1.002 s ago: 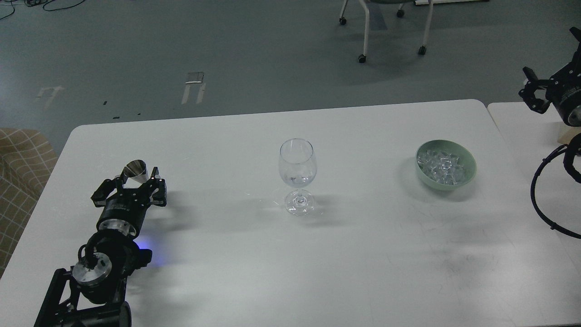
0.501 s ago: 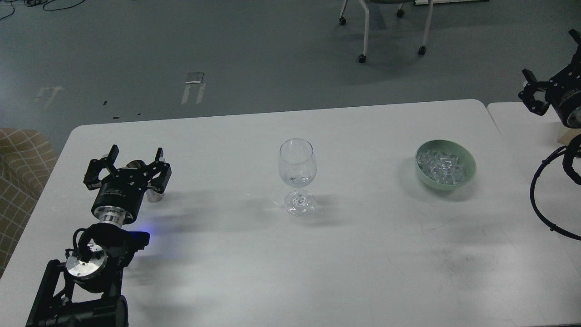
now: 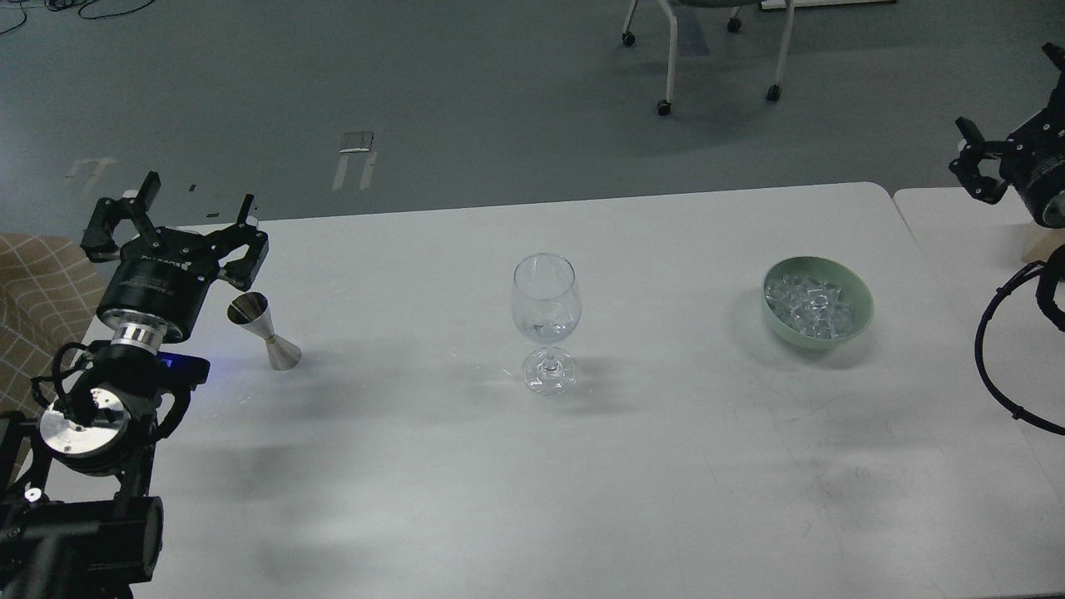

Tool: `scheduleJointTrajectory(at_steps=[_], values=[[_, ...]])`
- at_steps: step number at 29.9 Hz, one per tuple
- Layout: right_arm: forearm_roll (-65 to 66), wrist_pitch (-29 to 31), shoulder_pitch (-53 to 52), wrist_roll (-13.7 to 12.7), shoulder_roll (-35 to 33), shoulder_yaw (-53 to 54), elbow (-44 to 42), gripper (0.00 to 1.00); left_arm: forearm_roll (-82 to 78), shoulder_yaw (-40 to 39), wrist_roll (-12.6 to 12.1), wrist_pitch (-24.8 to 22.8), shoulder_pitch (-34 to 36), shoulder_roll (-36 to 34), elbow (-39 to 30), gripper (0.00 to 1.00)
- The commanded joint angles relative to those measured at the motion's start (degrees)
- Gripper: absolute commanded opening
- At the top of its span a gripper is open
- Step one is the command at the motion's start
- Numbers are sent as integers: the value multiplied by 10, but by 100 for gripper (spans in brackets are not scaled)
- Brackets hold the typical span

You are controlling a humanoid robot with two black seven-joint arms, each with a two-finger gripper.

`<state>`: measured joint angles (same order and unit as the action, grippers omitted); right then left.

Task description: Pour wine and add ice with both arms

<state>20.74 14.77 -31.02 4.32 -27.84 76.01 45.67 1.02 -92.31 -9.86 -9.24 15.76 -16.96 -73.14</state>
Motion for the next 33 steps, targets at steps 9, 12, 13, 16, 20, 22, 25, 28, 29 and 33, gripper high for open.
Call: scheduleJointTrajectory(at_steps=[9,12,13,16,20,22,25,28,29,33], values=[[0,0,2,2,2,0,31,100,-12,85,-1,1,155,-76,147,98],[9,3,8,2,-5,-6,43,100,-12,91,-3,10,159,-95,147,98],[9,4,8,2,-5,-6,43,100,-12,91,-3,10,159,-95,147,98],[10,10,7,1,-7,-20,45,100,-11,89,3,11,162,-108,147,98],[10,10,5,1,-22,-24,57,100,-23,90,8,-5,164,-111,146,98],[21,10,8,2,-29,-30,57,100,-30,84,16,-38,161,-115,146,98],[87,10,-2,3,-31,-46,51,100,-28,81,33,-83,154,-117,146,98],[142,10,-6,4,-28,-50,58,100,-21,65,48,-103,151,-112,145,96],[152,10,-17,4,-29,-51,59,100,-22,57,55,-98,152,-112,141,96],[191,9,-50,4,-33,-65,61,100,-23,55,50,-86,159,-116,114,98]])
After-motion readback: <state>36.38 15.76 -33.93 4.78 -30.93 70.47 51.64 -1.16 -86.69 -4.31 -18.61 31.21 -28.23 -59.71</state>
